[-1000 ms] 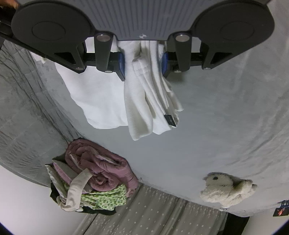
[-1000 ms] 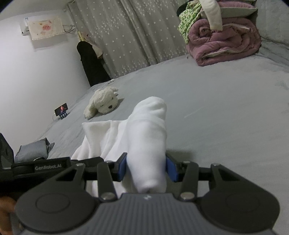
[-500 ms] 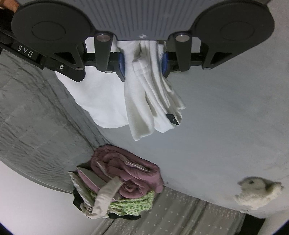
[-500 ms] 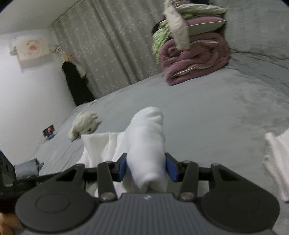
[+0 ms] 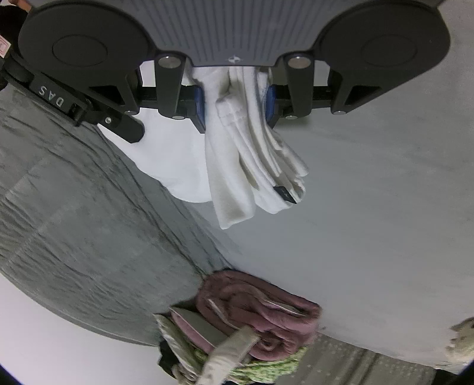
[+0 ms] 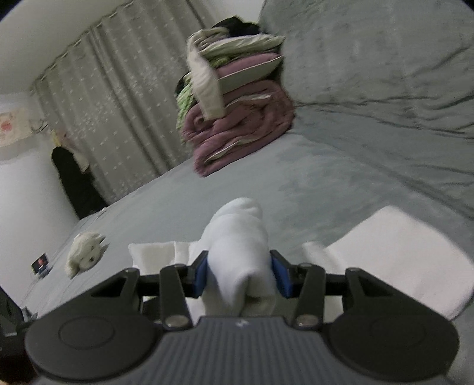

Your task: Fold clothes

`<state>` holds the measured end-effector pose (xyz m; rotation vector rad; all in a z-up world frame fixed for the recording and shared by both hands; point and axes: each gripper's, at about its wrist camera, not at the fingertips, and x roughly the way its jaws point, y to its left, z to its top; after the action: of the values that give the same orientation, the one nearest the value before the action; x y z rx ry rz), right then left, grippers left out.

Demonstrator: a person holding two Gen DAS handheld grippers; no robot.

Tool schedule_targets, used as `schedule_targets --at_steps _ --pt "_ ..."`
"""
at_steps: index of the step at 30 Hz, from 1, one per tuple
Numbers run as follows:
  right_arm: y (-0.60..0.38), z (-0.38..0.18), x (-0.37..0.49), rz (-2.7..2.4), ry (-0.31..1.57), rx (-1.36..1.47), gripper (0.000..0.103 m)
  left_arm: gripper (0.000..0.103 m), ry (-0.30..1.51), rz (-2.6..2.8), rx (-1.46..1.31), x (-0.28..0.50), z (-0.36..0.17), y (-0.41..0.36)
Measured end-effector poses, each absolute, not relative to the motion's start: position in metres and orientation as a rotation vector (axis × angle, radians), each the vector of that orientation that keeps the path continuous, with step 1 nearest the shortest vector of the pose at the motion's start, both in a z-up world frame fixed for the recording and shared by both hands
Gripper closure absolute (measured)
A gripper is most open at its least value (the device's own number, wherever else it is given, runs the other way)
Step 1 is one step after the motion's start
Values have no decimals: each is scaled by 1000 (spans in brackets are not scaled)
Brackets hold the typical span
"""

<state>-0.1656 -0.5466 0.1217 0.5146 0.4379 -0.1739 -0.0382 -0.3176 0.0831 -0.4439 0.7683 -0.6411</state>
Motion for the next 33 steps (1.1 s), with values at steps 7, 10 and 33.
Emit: schedule_targets --at_steps 7,10,33 --pt "-601 119 -182 -248 395 561 60 67 756 -685 -423 -55 84 -374" --pt "-625 116 -189 -273 379 589 60 67 750 -704 -414 -62 82 -395" --pt "-716 58 -206 -340 419 748 60 67 717 -736 -314 -95 43 -472"
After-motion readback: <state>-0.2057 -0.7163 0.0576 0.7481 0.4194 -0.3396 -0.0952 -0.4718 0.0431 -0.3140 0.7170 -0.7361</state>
